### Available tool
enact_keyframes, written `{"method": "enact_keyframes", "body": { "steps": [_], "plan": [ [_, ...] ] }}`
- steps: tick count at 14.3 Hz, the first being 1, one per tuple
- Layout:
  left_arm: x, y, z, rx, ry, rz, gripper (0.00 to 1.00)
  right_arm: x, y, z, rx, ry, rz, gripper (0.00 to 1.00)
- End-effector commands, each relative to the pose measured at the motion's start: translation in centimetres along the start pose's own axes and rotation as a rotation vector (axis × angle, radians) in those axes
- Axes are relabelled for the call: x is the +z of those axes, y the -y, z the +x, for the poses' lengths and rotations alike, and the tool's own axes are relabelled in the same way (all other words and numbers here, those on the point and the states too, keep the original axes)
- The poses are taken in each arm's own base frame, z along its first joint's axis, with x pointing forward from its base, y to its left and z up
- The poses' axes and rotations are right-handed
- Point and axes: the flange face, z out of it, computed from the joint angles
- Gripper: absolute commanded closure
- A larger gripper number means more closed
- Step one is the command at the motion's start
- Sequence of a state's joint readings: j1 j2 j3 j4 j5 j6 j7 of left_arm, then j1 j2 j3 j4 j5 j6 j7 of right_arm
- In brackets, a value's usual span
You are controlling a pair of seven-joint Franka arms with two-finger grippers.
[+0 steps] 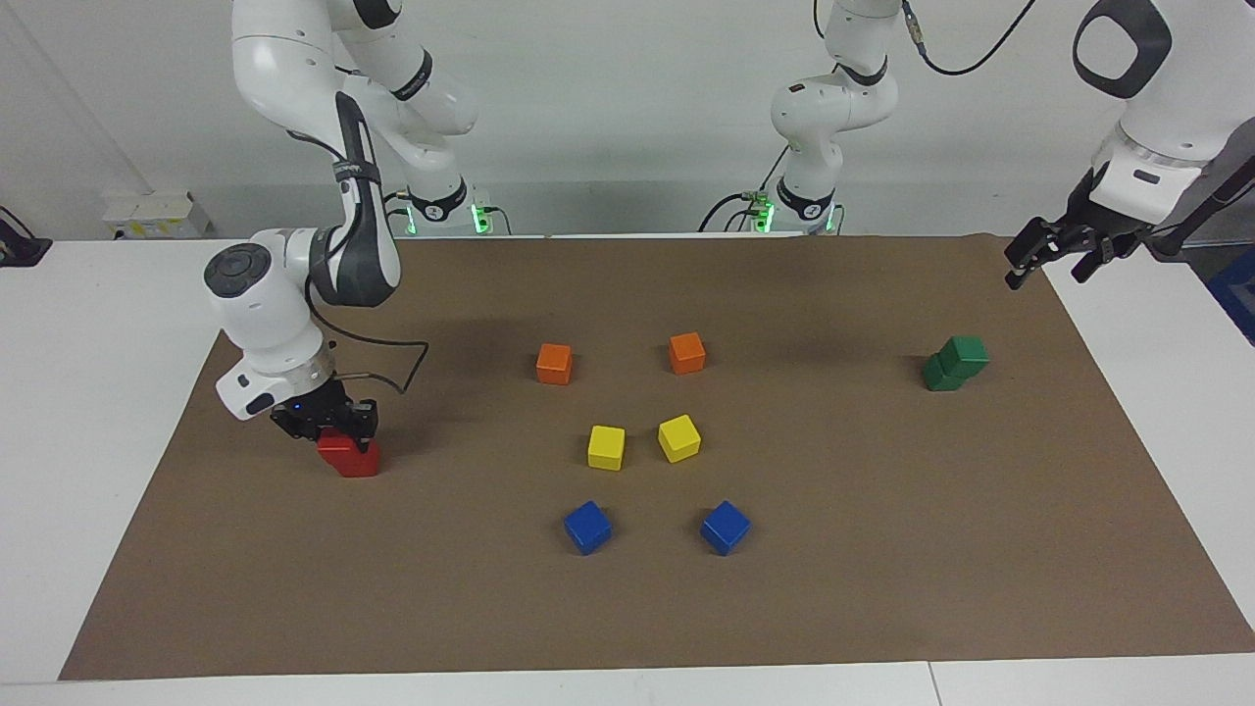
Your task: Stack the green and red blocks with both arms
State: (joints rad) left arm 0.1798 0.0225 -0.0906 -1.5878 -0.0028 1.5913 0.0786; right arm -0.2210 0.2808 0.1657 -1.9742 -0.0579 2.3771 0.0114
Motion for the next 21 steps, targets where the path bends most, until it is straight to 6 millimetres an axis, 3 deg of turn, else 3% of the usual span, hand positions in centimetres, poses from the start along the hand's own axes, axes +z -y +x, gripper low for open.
{"method": "enact_keyframes", "body": {
  "steps": [1, 2, 7, 9, 11, 15, 21],
  "plan": [
    [0.2, -2.5, 0.0, 0.024, 0.070, -0.011, 0.00, 0.8, 0.3, -1.1, 0.005, 0.013, -0.005, 0.08],
    [0.3, -2.7, -0.3, 0.026, 0.087, -0.011, 0.00, 0.8, 0.3, -1.1, 0.005, 0.013, -0.005, 0.00],
    [-0.6, -2.6, -0.5, 0.026, 0.066, -0.003, 0.00, 0.5, 0.3, -1.0, 0.002, 0.011, -0.005, 0.00],
    [-2.5, -3.1, -1.6, 0.038, 0.026, 0.007, 0.00, -0.3, 0.6, -0.6, -0.002, 0.008, -0.006, 0.00],
    [-2.5, -2.9, -2.5, 0.033, 0.023, 0.008, 0.00, -3.0, 1.8, 0.4, -0.019, 0.008, -0.010, 0.00],
    [-1.5, -2.2, -2.7, 0.012, 0.023, 0.008, 0.00, -11.4, 3.3, 1.5, -0.040, 0.021, -0.024, 0.00],
    [-1.5, -1.9, -2.7, 0.004, 0.018, -0.001, 0.00, -24.1, 6.3, -2.4, -0.076, 0.033, -0.043, 0.00]
  ]
}}
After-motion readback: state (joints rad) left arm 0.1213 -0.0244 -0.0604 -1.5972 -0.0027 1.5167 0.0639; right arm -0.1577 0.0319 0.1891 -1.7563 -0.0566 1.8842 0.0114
